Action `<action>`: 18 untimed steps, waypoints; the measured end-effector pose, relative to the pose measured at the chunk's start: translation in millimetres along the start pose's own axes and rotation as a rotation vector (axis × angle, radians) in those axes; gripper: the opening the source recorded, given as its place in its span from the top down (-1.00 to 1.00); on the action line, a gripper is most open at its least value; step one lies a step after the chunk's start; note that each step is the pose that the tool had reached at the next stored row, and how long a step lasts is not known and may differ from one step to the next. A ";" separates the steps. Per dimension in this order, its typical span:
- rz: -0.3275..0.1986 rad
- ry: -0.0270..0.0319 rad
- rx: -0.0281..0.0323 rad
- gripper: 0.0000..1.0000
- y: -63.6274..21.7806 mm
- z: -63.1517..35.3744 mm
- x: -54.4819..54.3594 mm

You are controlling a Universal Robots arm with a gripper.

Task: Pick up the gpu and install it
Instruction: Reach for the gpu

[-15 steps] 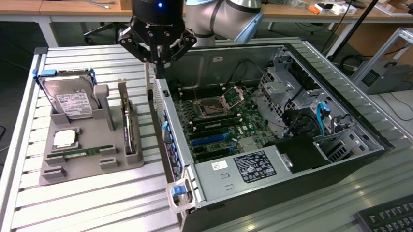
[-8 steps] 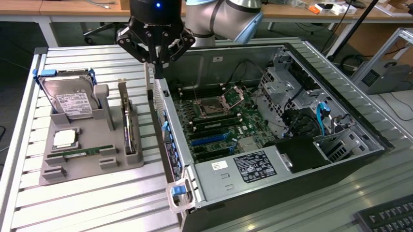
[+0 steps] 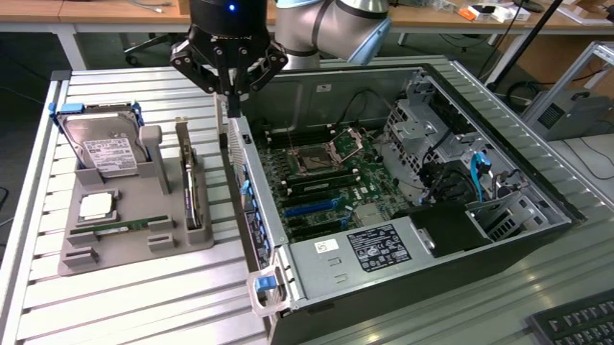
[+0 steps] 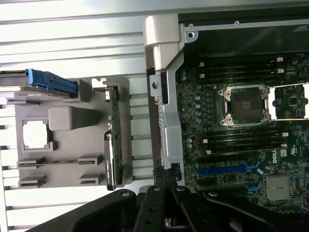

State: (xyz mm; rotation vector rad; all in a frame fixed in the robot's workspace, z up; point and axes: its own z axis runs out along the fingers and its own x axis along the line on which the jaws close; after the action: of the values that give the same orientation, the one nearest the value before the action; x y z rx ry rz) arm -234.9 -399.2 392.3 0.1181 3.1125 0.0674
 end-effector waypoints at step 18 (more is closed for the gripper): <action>0.000 0.0000 -0.0001 0.80 -0.7 -0.2 8.8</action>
State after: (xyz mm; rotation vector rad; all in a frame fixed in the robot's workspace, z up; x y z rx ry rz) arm -243.7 -399.2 392.2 0.1180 3.1125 0.0675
